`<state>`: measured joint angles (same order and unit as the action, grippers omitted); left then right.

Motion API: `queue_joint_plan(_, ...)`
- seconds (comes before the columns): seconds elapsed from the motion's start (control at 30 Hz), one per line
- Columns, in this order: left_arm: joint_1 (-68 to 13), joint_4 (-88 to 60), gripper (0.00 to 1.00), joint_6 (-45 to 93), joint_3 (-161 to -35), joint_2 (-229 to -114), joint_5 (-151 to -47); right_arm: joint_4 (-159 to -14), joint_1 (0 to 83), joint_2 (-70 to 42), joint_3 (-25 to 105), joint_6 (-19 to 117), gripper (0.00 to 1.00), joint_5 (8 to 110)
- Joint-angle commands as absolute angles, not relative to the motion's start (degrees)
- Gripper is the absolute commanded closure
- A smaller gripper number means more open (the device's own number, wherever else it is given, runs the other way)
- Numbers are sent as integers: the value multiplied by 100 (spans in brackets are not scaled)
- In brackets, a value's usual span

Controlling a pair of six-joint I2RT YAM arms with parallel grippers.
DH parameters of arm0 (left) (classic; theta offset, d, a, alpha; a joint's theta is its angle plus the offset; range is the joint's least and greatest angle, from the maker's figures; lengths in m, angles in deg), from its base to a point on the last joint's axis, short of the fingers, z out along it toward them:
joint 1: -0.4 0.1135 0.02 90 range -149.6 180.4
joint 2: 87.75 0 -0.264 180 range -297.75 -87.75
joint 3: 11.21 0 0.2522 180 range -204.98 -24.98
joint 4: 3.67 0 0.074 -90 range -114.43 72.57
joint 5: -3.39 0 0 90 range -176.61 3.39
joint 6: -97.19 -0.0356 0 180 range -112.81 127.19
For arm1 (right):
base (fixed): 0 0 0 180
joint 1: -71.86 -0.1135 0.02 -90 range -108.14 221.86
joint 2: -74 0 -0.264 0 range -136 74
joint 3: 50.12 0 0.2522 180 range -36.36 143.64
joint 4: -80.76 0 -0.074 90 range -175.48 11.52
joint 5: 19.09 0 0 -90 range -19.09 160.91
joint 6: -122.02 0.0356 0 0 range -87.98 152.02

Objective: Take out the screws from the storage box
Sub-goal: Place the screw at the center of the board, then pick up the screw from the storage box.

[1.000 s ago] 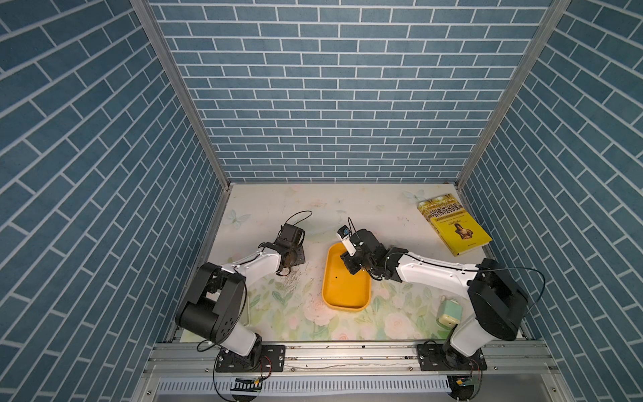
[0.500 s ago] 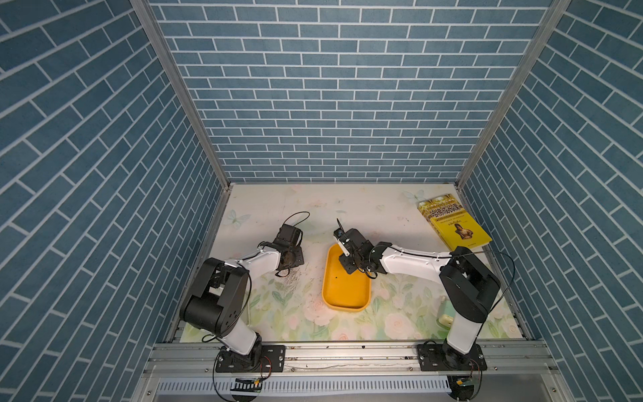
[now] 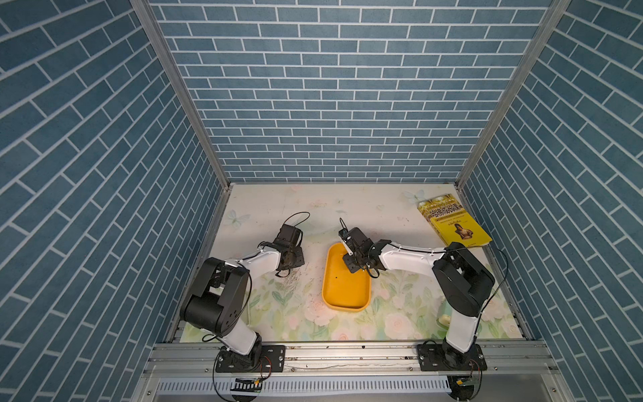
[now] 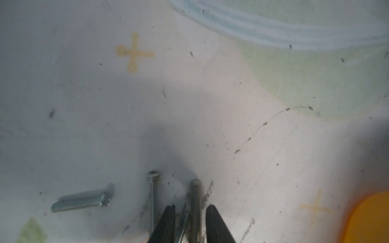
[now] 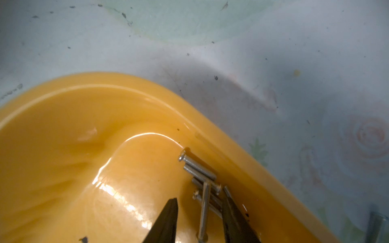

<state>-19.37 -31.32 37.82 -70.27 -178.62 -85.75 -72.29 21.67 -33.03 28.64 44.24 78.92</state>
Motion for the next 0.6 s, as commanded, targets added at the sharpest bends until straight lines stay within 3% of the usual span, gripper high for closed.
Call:
queue_joint_plan(0.0, -1910, -3272, 70, 3800, -6999, -17620, -8389, -7030, 2194, -3443, 3017, 4639, 61, 7779)
queue_joint_plan(0.1, -1911, -3280, 69, 3833, -6955, -17399, -8213, -7018, 2211, -3498, 3019, 4652, 65, 7731)
queue_joint_plan(0.27, -1909, -3325, 66, 3869, -6892, -17017, -7968, -6993, 2216, -3516, 3013, 4669, 82, 7688)
queue_joint_plan(0.57, -1911, -3338, 66, 3882, -6875, -16889, -7910, -6984, 2282, -3631, 3009, 4696, 99, 7614)
